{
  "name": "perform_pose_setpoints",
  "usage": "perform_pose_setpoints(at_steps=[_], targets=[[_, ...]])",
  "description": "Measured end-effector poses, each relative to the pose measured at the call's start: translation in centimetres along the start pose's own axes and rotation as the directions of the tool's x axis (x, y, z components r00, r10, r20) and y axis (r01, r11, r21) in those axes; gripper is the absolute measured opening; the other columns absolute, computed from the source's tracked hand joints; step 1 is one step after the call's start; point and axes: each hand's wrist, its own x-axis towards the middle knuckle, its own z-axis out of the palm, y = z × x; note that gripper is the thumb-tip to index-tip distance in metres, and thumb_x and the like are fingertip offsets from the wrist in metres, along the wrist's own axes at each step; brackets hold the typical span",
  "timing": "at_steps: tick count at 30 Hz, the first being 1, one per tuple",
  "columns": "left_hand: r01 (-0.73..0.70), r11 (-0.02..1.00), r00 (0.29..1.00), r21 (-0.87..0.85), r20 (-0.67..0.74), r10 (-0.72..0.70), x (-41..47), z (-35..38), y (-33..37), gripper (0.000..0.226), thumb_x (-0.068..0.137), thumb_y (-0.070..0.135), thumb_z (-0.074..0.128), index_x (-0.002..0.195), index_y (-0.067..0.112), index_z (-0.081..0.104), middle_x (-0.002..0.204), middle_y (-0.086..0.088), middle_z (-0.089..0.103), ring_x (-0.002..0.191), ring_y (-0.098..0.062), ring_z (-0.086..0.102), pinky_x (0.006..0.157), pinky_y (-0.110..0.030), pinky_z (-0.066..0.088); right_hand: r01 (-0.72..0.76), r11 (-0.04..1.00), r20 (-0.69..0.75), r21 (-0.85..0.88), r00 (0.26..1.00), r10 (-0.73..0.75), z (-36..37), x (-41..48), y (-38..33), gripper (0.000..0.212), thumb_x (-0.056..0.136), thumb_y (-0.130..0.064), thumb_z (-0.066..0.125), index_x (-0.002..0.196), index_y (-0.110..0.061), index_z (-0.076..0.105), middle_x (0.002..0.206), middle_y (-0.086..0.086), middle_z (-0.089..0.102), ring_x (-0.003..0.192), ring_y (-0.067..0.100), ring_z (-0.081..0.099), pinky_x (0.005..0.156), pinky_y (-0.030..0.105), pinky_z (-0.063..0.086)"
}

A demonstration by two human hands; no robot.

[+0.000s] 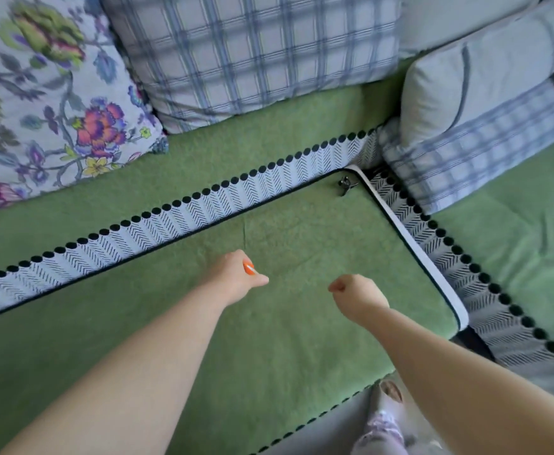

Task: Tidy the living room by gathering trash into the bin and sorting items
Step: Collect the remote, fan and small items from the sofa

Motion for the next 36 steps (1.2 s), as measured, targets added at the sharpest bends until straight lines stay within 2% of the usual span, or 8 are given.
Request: perform_pose_setpoints(at_steps=[6, 8, 16, 21, 25, 28, 33, 36], targets=[[0.023, 0.997, 1.0, -0.078, 0.018, -0.022, -0.3, 4.4, 11.6, 0.051, 0.077, 0.047, 0.075, 0.116, 0.017, 0.062, 0.113, -0.005, 0.065, 0.1, -0.024, 0.062, 0.083, -0.027, 0.044, -0.005, 0.999, -0.039, -0.038, 0.999, 0.004, -10.7, 2.9, 8.8, 0.034, 0.087, -0.015, 0.047, 0.108, -0.029, 0.069, 0.116, 0.001, 0.067, 0.104, 0.023, 0.064, 0.088, 0.028, 0.051], [0.009, 0.996, 0.999, -0.093, 0.048, -0.004, -0.3, 5.4, 14.5, 0.05, 0.076, 0.047, 0.075, 0.115, 0.018, 0.062, 0.112, -0.005, 0.065, 0.098, -0.025, 0.063, 0.083, -0.028, 0.046, -0.017, 0.998, -0.059, -0.059, 0.998, 0.014, -13.3, 3.8, 10.4, 0.034, 0.088, -0.014, 0.046, 0.11, -0.028, 0.069, 0.119, 0.001, 0.066, 0.108, 0.023, 0.062, 0.088, 0.028, 0.05], [-0.068, 0.996, 0.997, -0.058, 0.021, 0.07, 3.0, 4.1, 20.1, 0.054, 0.074, 0.039, 0.08, 0.12, 0.016, 0.062, 0.122, -0.006, 0.062, 0.108, -0.025, 0.059, 0.089, -0.029, 0.045, -0.007, 1.0, -0.098, -0.027, 0.995, 0.004, -16.3, 7.0, 9.7, 0.036, 0.089, -0.011, 0.044, 0.11, -0.027, 0.068, 0.117, 0.0, 0.066, 0.105, 0.021, 0.062, 0.086, 0.029, 0.051], [0.01, 0.989, 0.999, -0.145, -0.037, -0.016, 5.6, 2.9, 20.9, 0.057, 0.074, 0.026, 0.082, 0.125, 0.011, 0.06, 0.125, -0.009, 0.06, 0.112, -0.026, 0.057, 0.093, -0.029, 0.042, 0.055, 0.998, -0.086, -0.016, 0.995, -0.056, -18.3, 10.9, 9.0, 0.03, 0.088, -0.014, 0.048, 0.102, -0.03, 0.07, 0.113, 0.0, 0.067, 0.099, 0.022, 0.063, 0.084, 0.032, 0.053], [0.116, 0.97, 0.99, -0.212, -0.049, -0.129, 8.2, 3.7, 22.5, 0.055, 0.074, 0.037, 0.08, 0.12, 0.015, 0.062, 0.118, -0.007, 0.063, 0.103, -0.024, 0.06, 0.088, -0.03, 0.047, 0.085, 0.995, -0.034, -0.056, 0.996, -0.087, -21.1, 16.1, 9.6, 0.03, 0.087, -0.014, 0.048, 0.101, -0.03, 0.069, 0.107, 0.0, 0.067, 0.09, 0.021, 0.064, 0.077, 0.031, 0.054], [0.183, 0.951, 0.977, -0.247, -0.06, -0.204, 10.2, 4.8, 24.9, 0.05, 0.075, 0.044, 0.076, 0.116, 0.018, 0.062, 0.113, -0.004, 0.064, 0.099, -0.023, 0.061, 0.086, -0.031, 0.049, 0.161, 0.978, 0.059, -0.133, 0.986, -0.155, -23.3, 21.3, 10.0, 0.03, 0.088, -0.016, 0.047, 0.105, -0.028, 0.069, 0.11, 0.002, 0.068, 0.094, 0.022, 0.063, 0.074, 0.026, 0.05], [0.271, 0.897, 0.948, -0.35, -0.067, -0.312, 15.5, 8.0, 28.9, 0.046, 0.08, 0.046, 0.071, 0.114, 0.016, 0.061, 0.103, -0.004, 0.066, 0.091, -0.025, 0.063, 0.08, -0.035, 0.051, 0.249, 0.941, 0.169, -0.228, 0.962, -0.214, -25.3, 30.0, 9.4, 0.037, 0.087, -0.013, 0.043, 0.112, -0.026, 0.068, 0.115, 0.003, 0.065, 0.102, 0.027, 0.062, 0.085, 0.035, 0.054], [0.285, 0.883, 0.935, -0.373, -0.097, -0.342, 19.2, 9.7, 29.3, 0.044, 0.082, 0.047, 0.069, 0.113, 0.017, 0.061, 0.101, -0.001, 0.064, 0.088, -0.02, 0.061, 0.077, -0.033, 0.05, 0.298, 0.919, 0.216, -0.26, 0.945, -0.245, -23.7, 34.9, 8.8, 0.041, 0.087, -0.01, 0.041, 0.116, -0.027, 0.066, 0.121, 0.004, 0.063, 0.102, 0.027, 0.062, 0.08, 0.032, 0.054]])
